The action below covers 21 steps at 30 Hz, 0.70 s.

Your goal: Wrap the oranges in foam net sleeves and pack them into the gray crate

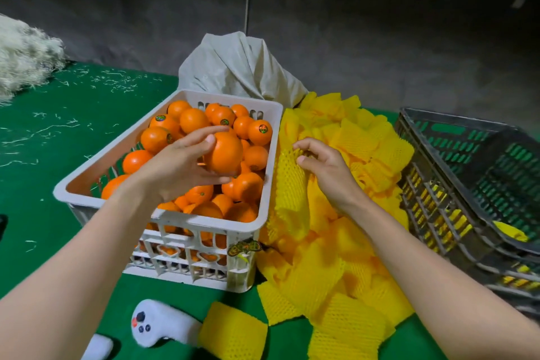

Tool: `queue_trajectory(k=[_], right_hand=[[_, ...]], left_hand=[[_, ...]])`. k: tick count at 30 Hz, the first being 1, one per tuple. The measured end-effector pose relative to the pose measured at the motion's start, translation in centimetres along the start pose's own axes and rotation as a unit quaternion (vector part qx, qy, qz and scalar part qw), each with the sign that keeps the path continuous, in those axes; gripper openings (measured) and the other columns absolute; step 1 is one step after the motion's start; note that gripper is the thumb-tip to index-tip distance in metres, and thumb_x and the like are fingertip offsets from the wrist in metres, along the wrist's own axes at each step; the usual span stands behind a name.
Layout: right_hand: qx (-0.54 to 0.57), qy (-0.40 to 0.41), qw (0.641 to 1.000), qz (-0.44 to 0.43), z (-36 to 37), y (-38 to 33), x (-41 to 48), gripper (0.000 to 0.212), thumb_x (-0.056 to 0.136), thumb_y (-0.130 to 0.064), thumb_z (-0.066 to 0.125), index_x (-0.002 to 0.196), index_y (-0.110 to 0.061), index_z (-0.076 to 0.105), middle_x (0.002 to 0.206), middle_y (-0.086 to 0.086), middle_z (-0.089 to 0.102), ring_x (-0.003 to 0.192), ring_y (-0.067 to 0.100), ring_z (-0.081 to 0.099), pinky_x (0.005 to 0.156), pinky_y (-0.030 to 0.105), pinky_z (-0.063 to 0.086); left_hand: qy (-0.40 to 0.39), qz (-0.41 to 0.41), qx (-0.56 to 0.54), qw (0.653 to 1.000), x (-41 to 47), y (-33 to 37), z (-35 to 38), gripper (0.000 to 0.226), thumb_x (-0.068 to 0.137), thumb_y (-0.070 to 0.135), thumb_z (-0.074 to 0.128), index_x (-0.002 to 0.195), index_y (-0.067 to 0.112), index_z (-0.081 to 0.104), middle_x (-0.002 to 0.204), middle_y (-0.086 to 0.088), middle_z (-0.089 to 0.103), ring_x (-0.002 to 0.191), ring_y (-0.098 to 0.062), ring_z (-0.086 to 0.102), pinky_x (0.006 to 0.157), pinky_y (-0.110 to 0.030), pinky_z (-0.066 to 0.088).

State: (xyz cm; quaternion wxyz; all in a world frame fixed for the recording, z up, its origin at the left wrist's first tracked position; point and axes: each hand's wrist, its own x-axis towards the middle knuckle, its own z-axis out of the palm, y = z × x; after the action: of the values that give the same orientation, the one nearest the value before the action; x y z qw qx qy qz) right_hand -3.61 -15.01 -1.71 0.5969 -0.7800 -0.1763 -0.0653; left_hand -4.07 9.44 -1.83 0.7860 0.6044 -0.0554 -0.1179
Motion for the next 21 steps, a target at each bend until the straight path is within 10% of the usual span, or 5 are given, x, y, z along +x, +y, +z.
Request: queue_trajectory(k=[10,18,21], right_hand=[[0.236,-0.125,0.959,0.099,-3.6,-2.1,-4.2,0.026,0.092,0.008,0.036,0.091,-0.01,0.054,0.079,0.011,0.063,0.075,0.02,0.06,0.073,0.029,0.048],[0.041,-0.075,0.994,0.073,-6.1,-0.2,-7.1,0.031,0.094,0.007,0.039,0.087,-0.021,0.052,0.079,0.011,0.039,0.068,0.021,0.03,0.057,0.029,0.022],[0.007,-0.017,0.999,0.045,-8.0,0.5,-7.1,0.035,0.092,0.01,0.041,0.082,-0.022,0.051,0.064,0.008,0.039,0.053,0.009,0.036,0.052,0.024,0.027]], left_hand=[[0.021,0.021,-0.119,0.992,1.2,-2.9,11.9,0.03,0.102,0.024,0.034,0.111,0.03,0.062,0.126,-0.011,0.056,0.088,-0.024,0.063,0.059,-0.032,0.056],[0.063,0.125,0.028,0.99,1.4,-6.8,18.2,0.028,0.101,0.016,0.039,0.104,0.031,0.061,0.093,0.011,0.068,0.08,0.005,0.065,0.067,-0.011,0.048],[0.034,0.08,-0.03,0.996,1.2,-7.6,19.4,0.028,0.102,0.019,0.037,0.104,0.029,0.063,0.08,0.009,0.071,0.074,-0.007,0.066,0.065,-0.023,0.052]])
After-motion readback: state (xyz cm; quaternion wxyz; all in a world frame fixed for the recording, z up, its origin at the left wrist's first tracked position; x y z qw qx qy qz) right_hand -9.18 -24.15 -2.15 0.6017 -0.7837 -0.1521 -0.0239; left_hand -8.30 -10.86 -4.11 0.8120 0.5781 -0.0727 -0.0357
